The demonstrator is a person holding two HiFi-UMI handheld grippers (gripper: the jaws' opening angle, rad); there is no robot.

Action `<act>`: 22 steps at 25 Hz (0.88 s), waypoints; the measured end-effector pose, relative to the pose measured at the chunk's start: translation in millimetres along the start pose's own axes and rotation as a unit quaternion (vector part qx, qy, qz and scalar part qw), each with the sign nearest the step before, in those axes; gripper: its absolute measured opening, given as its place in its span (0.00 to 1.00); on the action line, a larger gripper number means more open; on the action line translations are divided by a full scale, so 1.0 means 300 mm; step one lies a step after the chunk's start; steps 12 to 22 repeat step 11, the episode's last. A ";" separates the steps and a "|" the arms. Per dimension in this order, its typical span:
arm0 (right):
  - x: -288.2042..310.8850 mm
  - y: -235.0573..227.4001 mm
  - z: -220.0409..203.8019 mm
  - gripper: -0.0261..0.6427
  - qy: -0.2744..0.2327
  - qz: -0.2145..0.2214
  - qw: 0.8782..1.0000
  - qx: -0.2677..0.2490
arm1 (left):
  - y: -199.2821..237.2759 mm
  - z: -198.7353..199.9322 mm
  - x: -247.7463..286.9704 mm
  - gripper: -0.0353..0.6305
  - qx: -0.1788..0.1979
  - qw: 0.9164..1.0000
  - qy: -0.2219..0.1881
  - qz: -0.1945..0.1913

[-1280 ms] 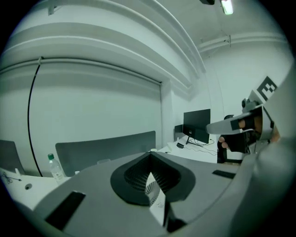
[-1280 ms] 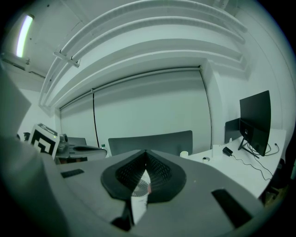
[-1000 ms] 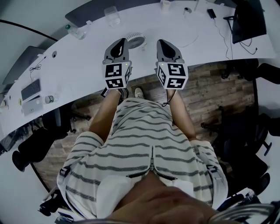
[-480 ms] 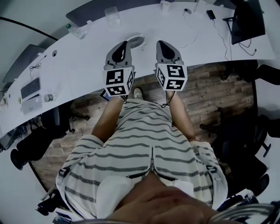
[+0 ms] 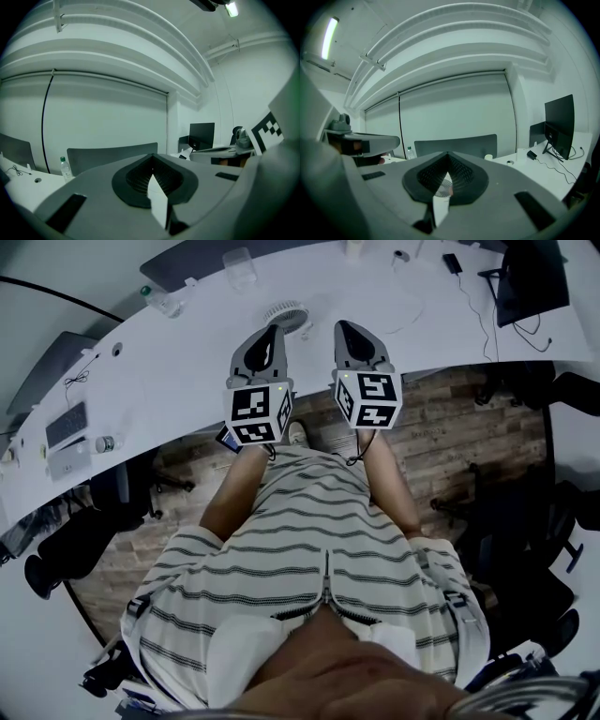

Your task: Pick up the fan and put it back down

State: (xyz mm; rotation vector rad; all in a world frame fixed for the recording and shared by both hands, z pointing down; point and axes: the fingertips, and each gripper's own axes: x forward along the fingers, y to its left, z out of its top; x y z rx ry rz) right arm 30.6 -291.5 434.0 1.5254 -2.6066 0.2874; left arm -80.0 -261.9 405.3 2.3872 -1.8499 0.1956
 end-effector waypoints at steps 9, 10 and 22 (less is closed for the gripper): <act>-0.030 -0.006 0.001 0.06 -0.006 0.007 1.000 0.001 | -0.027 0.002 -0.017 0.06 0.000 1.000 -0.001 0.007; -0.033 -0.006 0.000 0.06 -0.006 0.007 1.000 0.000 | -0.030 0.001 -0.019 0.06 0.000 1.000 -0.001 0.009; -0.037 -0.007 0.000 0.06 -0.006 0.008 1.000 0.000 | -0.034 0.001 -0.021 0.06 -0.001 1.000 -0.001 0.010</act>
